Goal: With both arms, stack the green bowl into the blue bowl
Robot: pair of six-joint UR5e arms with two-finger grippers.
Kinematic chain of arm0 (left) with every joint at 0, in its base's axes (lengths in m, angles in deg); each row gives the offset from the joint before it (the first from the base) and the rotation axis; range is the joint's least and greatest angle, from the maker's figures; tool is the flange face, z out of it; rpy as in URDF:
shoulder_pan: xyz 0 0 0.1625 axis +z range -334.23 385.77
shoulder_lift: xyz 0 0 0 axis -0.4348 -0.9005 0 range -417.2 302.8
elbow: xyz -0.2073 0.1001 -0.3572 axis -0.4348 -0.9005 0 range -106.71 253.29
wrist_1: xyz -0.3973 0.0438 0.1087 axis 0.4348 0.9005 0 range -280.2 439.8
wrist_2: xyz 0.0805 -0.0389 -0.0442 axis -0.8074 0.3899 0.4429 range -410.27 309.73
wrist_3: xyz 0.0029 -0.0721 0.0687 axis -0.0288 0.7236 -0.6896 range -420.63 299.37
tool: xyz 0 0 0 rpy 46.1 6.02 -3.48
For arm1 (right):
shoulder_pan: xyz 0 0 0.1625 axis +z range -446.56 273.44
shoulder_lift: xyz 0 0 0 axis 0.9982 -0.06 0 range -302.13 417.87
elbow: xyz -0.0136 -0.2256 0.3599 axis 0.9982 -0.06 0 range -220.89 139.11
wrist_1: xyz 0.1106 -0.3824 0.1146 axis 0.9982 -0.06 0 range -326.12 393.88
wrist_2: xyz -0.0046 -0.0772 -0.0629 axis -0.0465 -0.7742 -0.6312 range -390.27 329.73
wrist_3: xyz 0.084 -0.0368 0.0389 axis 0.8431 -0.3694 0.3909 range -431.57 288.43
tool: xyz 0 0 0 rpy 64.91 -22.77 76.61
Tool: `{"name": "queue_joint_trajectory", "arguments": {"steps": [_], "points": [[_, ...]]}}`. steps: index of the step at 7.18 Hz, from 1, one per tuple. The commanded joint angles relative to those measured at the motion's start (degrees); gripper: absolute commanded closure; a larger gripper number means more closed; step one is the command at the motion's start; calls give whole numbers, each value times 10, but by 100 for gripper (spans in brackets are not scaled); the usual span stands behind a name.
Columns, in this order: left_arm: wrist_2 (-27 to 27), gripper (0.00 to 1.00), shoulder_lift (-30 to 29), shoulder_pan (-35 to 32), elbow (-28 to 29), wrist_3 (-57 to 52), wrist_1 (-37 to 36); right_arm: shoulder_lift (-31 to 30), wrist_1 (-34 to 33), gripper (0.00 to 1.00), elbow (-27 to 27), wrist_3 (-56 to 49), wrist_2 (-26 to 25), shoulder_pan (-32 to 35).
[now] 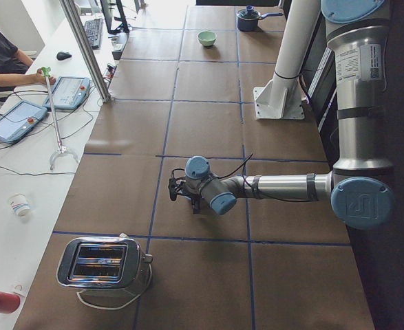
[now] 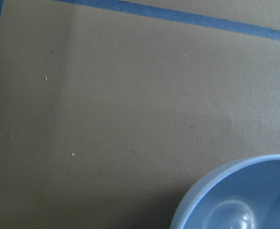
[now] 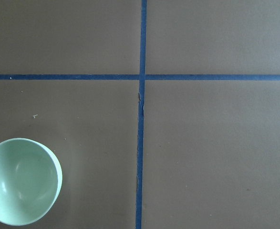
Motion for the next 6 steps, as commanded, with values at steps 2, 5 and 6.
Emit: {"name": "queue_joint_trajectory", "arguments": {"steps": [2,5,6], "points": [[41,100,-4,0,-2,10,-2,1,0,0,-4,5,-3,0],[121,100,-7,-32,-39,17,-10,0,0,0,-3,5,1,0],[123,100,-37,-34,-73,58,-55,1,0,0,-3,5,1,0]]}}
